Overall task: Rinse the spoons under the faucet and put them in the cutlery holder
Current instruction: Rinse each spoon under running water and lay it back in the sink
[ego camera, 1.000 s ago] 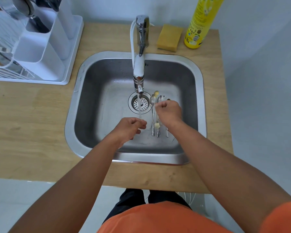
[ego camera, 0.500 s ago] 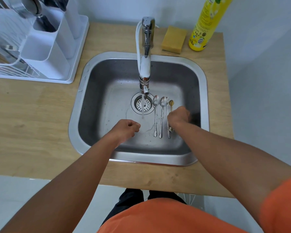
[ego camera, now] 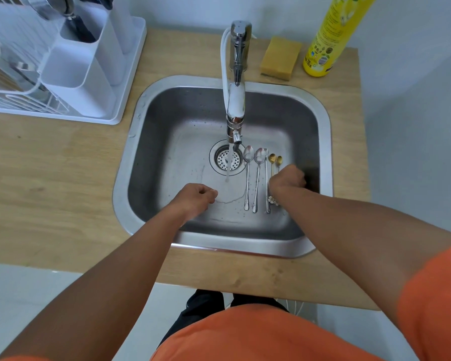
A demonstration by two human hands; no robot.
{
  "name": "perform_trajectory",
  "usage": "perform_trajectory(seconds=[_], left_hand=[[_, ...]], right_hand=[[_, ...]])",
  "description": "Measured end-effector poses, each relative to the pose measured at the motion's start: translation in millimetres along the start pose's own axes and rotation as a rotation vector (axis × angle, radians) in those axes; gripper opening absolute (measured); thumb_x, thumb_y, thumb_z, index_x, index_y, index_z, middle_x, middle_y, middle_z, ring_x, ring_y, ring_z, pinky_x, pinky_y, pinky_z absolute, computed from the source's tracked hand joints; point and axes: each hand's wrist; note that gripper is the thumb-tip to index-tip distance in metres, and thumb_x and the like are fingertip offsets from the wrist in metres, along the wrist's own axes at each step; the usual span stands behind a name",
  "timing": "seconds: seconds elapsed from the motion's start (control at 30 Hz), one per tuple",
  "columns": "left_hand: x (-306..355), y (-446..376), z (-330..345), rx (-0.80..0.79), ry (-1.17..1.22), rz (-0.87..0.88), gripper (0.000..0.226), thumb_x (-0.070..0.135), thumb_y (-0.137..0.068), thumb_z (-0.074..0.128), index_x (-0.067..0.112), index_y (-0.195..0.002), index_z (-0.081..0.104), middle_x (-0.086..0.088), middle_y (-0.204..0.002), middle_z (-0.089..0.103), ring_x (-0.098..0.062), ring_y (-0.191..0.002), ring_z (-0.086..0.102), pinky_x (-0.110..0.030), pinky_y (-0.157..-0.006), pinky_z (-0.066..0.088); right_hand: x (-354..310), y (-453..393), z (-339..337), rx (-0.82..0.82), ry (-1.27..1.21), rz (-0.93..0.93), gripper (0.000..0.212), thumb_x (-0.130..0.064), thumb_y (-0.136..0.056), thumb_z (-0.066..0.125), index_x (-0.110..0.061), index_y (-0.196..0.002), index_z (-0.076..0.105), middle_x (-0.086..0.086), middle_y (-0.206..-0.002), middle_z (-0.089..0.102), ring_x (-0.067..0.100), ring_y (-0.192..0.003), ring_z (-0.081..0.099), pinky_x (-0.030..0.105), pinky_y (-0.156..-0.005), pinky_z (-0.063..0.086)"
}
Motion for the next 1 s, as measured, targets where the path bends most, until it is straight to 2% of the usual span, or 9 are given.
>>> perform_trajectory(seconds=[0.1, 0.37, 0.57, 0.67, 0.8, 0.9, 1.0], left_hand=[[-1.1, -0.1, -1.2, 0.009, -0.021, -0.006, 0.023, 0.045, -0.098, 0.064, 0.025, -0.093, 0.075, 0.003, -0.103, 0.077, -0.021, -0.095, 0.070, -0.029, -0.068, 0.044], [1.0, 2.2, -2.2, 0.018, -0.063, -0.006, 0.024, 0.043, -0.098, 0.064, 0.023, -0.093, 0.075, 0.001, -0.102, 0.077, -0.022, -0.092, 0.069, -0.029, -0.067, 0.045], [5.7, 8.0, -1.7, 0.033, -0.196, 0.005, 0.028, 0.040, -0.097, 0.062, 0.016, -0.085, 0.068, 0.001, -0.091, 0.072, -0.022, -0.076, 0.060, -0.033, -0.069, 0.046], [10.8, 12.3, -0.8, 0.044, -0.253, 0.016, 0.030, 0.038, -0.099, 0.061, 0.011, -0.095, 0.073, -0.006, -0.097, 0.074, -0.026, -0.088, 0.068, -0.037, -0.080, 0.053], [18.6, 14.5, -6.5, 0.041, -0.349, 0.013, 0.021, 0.035, -0.101, 0.059, 0.018, -0.092, 0.068, -0.004, -0.097, 0.069, -0.023, -0.085, 0.060, -0.038, -0.085, 0.051], [37.5, 10.1, -21.5, 0.065, -0.388, -0.003, 0.031, 0.030, -0.101, 0.061, 0.002, -0.100, 0.075, -0.017, -0.105, 0.076, -0.033, -0.091, 0.068, -0.044, -0.092, 0.056], [70.2, 5.8, -42.4, 0.092, -0.414, 0.007, 0.032, 0.024, -0.102, 0.064, -0.005, -0.109, 0.075, -0.024, -0.118, 0.074, -0.041, -0.112, 0.069, -0.048, -0.101, 0.056]], right_hand=[[1.2, -1.0, 3.0, 0.001, 0.034, -0.001, 0.018, 0.006, -0.091, 0.062, 0.000, -0.106, 0.071, 0.020, -0.110, 0.073, 0.036, -0.103, 0.072, 0.041, -0.077, 0.059], [11.4, 7.9, 3.4, -0.022, 0.059, -0.080, 0.026, 0.002, -0.090, 0.060, -0.002, -0.116, 0.062, 0.020, -0.115, 0.069, 0.039, -0.105, 0.069, 0.040, -0.075, 0.056], [17.3, 21.0, -2.7, -0.069, 0.125, -0.195, 0.028, -0.005, -0.095, 0.055, -0.004, -0.123, 0.054, 0.019, -0.124, 0.062, 0.040, -0.112, 0.065, 0.044, -0.086, 0.056], [20.4, 29.5, -3.4, -0.103, 0.148, -0.238, 0.030, -0.007, -0.095, 0.054, -0.005, -0.125, 0.053, 0.018, -0.125, 0.057, 0.039, -0.113, 0.063, 0.044, -0.086, 0.055], [23.5, 37.9, -3.6, -0.144, 0.184, -0.304, 0.029, -0.011, -0.097, 0.056, -0.007, -0.126, 0.053, 0.016, -0.125, 0.056, 0.036, -0.112, 0.062, 0.042, -0.085, 0.053], [25.0, 43.3, -5.0, -0.184, 0.224, -0.340, 0.028, -0.014, -0.098, 0.055, -0.009, -0.126, 0.054, 0.014, -0.125, 0.056, 0.034, -0.114, 0.061, 0.040, -0.085, 0.052], [28.4, 47.9, -5.1, -0.202, 0.248, -0.356, 0.026, -0.012, -0.096, 0.054, -0.010, -0.122, 0.056, 0.012, -0.120, 0.058, 0.034, -0.110, 0.062, 0.039, -0.079, 0.051]])
Point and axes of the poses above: each hand's wrist, its own y-axis away from the middle knuckle, its own z-axis out of the palm, x = y × z
